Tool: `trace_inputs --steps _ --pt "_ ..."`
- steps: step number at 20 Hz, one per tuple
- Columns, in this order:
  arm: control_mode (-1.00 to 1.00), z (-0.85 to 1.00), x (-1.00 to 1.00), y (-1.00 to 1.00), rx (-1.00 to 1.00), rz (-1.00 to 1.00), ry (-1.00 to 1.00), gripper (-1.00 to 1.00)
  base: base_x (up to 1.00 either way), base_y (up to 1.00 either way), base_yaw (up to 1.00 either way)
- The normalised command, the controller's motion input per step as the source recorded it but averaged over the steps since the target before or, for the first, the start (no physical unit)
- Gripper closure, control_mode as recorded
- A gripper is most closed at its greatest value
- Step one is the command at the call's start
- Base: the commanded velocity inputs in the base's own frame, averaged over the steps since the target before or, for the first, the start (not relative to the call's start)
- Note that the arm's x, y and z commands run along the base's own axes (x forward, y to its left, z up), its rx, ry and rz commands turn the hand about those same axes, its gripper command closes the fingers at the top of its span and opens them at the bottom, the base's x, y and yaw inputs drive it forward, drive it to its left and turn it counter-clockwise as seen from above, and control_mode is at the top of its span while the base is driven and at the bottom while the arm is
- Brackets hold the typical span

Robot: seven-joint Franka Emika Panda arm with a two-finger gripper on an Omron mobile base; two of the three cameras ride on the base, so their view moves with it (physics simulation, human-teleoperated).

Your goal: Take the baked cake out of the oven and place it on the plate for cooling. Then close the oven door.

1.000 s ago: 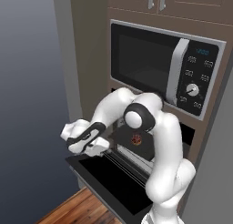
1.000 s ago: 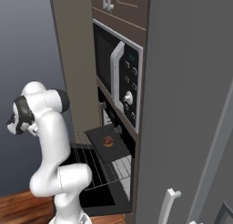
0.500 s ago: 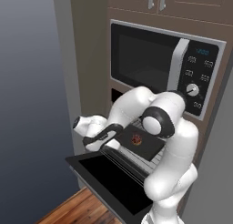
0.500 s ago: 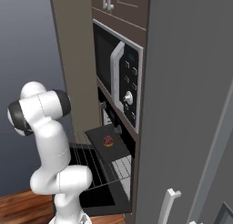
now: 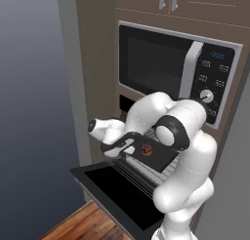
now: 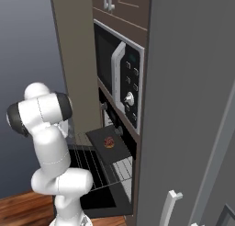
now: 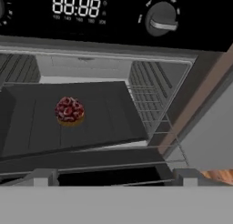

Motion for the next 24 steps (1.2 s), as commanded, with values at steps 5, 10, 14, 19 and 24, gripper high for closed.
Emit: trace_inputs --steps 5,10,14,19,24 --pt "-1.0 -0.07 0.37 -0.08 0.0 -0.24 -0.23 -1.0 0.0 0.0 0.0" --pt "-1.0 -0.36 0.08 -0.37 0.0 -0.2 -0.24 -1.0 0.0 0.0 0.0" --pt "-1.0 -0.45 0.0 -0.39 0.0 -0.18 -0.26 -1.0 0.0 0.0 0.0" --pt "-1.0 -0.55 0.0 -0.21 0.05 -0.16 -0.25 -1.0 0.0 0.0 0.0" --pt "-1.0 -0.59 -0.01 -0.03 0.09 -0.15 -0.19 -1.0 0.0 0.0 0.0"
